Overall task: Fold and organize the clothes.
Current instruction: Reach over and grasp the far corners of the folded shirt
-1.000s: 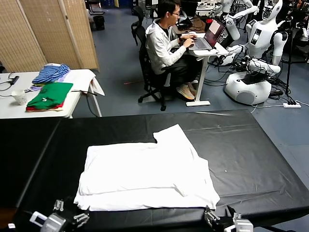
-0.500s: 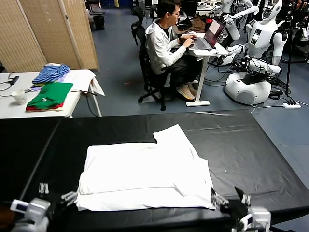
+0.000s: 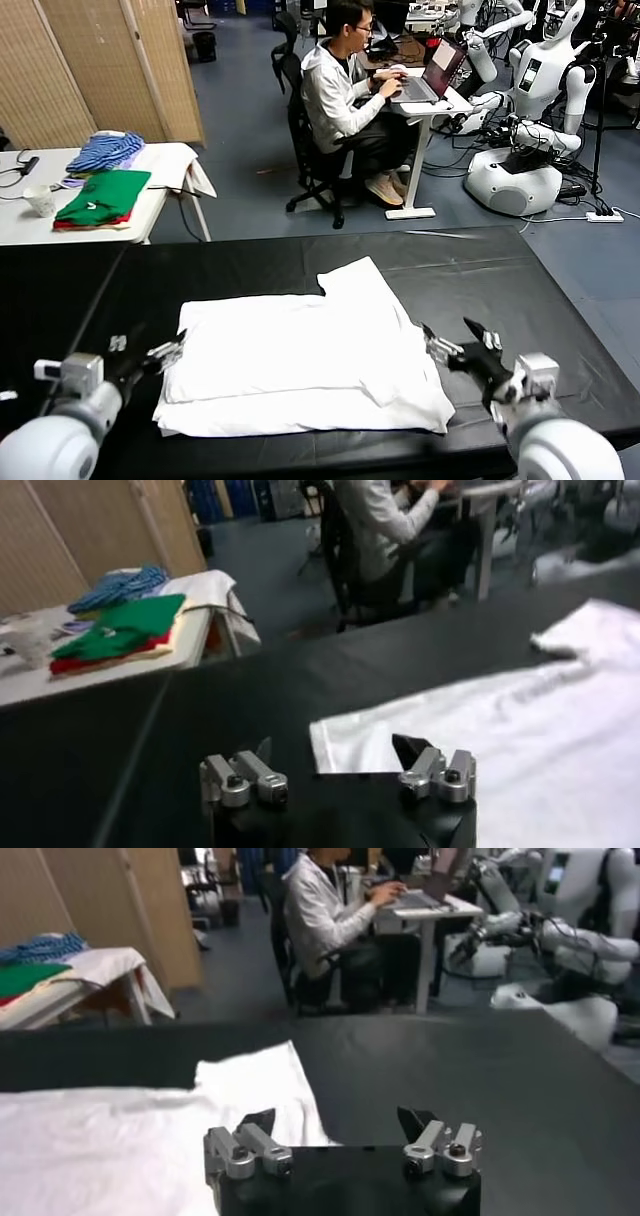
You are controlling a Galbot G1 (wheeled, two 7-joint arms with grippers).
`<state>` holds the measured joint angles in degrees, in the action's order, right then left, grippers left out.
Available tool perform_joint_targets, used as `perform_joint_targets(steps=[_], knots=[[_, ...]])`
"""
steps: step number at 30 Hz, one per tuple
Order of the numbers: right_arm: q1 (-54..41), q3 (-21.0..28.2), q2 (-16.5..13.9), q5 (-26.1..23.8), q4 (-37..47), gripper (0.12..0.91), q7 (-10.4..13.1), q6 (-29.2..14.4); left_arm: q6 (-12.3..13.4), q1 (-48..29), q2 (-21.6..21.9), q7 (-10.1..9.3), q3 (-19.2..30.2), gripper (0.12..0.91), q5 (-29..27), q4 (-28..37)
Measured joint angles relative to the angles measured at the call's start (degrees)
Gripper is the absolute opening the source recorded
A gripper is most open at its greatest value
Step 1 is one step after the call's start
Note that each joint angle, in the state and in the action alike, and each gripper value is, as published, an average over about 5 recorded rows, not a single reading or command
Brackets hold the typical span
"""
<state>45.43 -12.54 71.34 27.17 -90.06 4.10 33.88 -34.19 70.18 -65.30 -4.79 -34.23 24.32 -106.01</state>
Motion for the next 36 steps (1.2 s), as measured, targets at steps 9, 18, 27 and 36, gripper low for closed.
perform_joint_targets(steps=[9, 18, 27, 36], knots=[[-3.50, 2.69, 0.93, 0.82, 4.05, 0.907, 0.24, 0.06, 0.56, -0.78, -0.72, -0.55, 1.00, 0.907, -0.45, 1.39], [-6.80, 4.28, 2.39, 1.50, 8.76, 0.907, 0.55, 0.02, 0.48, -1.10, -0.97, -0.69, 1.39, 0.907, -0.60, 1.42], [-8.40, 5.32, 3.51, 1.47, 11.40, 0.907, 1.55, 0.49, 0.32, -1.09, -0.98, -0.69, 1.40, 0.907, -0.51, 0.86], [-9.02, 6.19, 3.61, 1.49, 12.27, 0.892, 2.38, 1.50, -0.49, -1.71, -0.91, -0.56, 1.55, 0.907, -0.20, 0.67]])
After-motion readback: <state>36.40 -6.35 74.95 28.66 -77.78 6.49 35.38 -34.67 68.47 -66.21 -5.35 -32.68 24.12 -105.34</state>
